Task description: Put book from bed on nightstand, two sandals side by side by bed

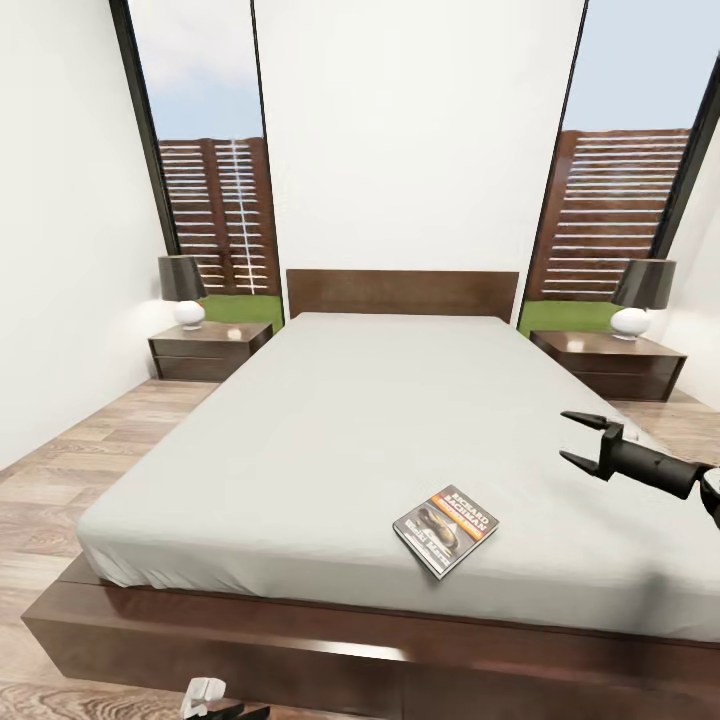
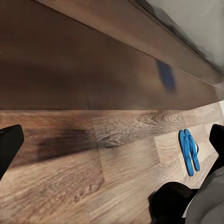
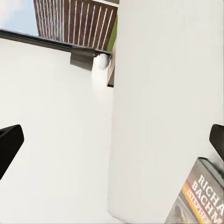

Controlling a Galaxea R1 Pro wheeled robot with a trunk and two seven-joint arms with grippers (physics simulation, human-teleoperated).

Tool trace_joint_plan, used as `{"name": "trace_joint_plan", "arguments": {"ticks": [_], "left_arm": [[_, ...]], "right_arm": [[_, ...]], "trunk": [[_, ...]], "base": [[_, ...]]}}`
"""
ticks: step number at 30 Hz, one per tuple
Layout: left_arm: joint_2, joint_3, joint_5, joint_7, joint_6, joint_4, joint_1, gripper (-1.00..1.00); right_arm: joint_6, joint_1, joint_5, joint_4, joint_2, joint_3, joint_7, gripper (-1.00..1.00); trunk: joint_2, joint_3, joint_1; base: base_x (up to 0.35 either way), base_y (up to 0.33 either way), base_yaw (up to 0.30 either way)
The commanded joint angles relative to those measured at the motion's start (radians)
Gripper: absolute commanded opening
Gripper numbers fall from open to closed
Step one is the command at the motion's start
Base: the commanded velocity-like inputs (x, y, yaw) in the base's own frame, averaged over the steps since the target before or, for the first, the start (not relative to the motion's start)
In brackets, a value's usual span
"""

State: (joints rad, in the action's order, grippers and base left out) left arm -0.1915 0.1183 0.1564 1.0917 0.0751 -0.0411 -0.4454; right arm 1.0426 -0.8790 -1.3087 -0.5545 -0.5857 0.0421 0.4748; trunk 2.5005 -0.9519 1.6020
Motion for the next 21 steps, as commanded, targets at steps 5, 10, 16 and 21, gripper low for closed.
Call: {"name": "trace_joint_plan", "arguments": {"ticks": [5,10,16,21], "left_arm": [[0.001,0.008,-0.004,-0.006,0.008,0.0,0.0,1.0],[0.006,0.008,-0.003,-0.023,0.008,-0.001,0.0,1.0],[0.01,0.007,-0.003,-0.044,0.008,-0.003,0.0,1.0],[0.012,0.007,-0.003,-0.051,0.008,-0.005,-0.001,1.0]], "right_arm": [[0.005,0.064,0.151,0.0,0.004,-0.014,0.115,1.0],[-0.002,0.092,0.22,0.004,0.005,-0.017,0.179,1.0],[-0.01,0.116,0.268,0.011,0.006,-0.019,0.281,1.0],[-0.024,0.137,0.283,0.017,0.006,-0.02,0.319,1.0]], "trunk": [[0.0,-0.001,0.0],[0.0,-0.001,0.0],[0.0,-0.001,0.0],[0.0,-0.001,0.0]], "base": [[-0.014,0.0,0.0],[-0.055,0.0,0.0],[-0.077,0.0,0.0],[-0.084,0.0,0.0]]}}
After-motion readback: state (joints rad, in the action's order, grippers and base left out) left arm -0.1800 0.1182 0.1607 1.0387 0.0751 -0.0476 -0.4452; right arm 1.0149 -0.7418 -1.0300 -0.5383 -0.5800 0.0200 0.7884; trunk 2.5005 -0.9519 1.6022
